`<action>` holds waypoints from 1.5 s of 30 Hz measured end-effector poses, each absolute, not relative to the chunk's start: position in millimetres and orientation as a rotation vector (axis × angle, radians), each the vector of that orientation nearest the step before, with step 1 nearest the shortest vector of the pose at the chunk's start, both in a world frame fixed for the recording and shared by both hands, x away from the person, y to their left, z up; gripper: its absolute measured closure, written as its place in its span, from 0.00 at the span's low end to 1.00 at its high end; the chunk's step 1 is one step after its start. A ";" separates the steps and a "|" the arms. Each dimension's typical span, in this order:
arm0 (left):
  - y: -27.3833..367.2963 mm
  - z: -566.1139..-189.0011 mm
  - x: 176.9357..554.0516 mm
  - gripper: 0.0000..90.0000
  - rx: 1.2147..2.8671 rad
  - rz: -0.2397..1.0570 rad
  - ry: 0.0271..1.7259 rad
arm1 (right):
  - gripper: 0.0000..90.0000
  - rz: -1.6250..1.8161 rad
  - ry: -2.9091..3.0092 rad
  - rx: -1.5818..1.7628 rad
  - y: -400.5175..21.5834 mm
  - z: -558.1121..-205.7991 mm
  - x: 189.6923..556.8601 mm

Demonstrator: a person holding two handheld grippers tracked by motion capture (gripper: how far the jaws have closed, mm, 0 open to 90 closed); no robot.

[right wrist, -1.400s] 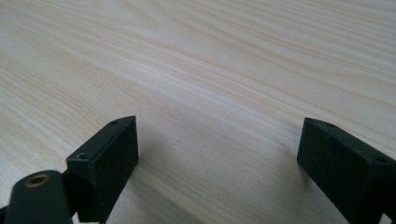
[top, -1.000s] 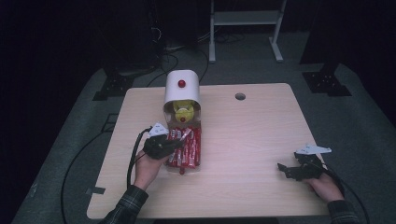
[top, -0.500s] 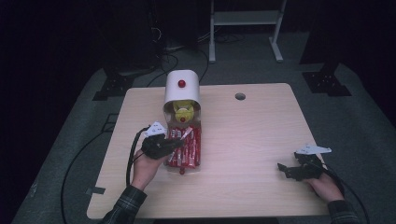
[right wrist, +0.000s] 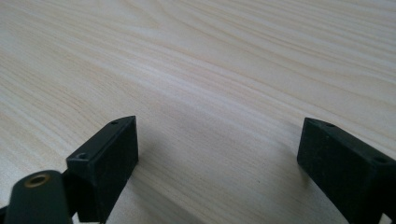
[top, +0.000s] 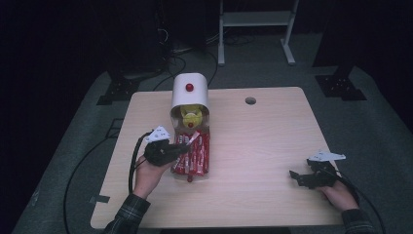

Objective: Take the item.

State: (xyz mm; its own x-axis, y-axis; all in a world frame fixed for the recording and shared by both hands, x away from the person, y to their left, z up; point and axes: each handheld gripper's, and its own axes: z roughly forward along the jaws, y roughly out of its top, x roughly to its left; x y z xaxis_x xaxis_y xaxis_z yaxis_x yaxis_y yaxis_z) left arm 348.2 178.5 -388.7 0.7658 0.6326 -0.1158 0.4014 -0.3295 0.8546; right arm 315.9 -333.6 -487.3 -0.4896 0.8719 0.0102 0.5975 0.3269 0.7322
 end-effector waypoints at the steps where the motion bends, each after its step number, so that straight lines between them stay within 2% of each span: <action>1: 179.4 -387.7 347.2 0.93 1.963 0.290 0.780 | 0.13 0.971 2.211 1.301 -333.6 -487.3 315.9; 45: 212.4 -375.5 337.3 0.93 1.936 0.305 0.808 | 0.13 0.972 2.212 1.302 -333.7 -487.3 315.6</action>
State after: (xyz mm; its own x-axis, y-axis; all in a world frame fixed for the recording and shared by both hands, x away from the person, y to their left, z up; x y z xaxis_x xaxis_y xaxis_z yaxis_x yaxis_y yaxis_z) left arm 337.3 212.4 -375.5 0.7475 0.6525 -0.1247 0.4067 -0.3011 0.8625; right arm 315.6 -333.7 -487.3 -0.4896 0.8719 0.0111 0.5980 0.3266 0.7319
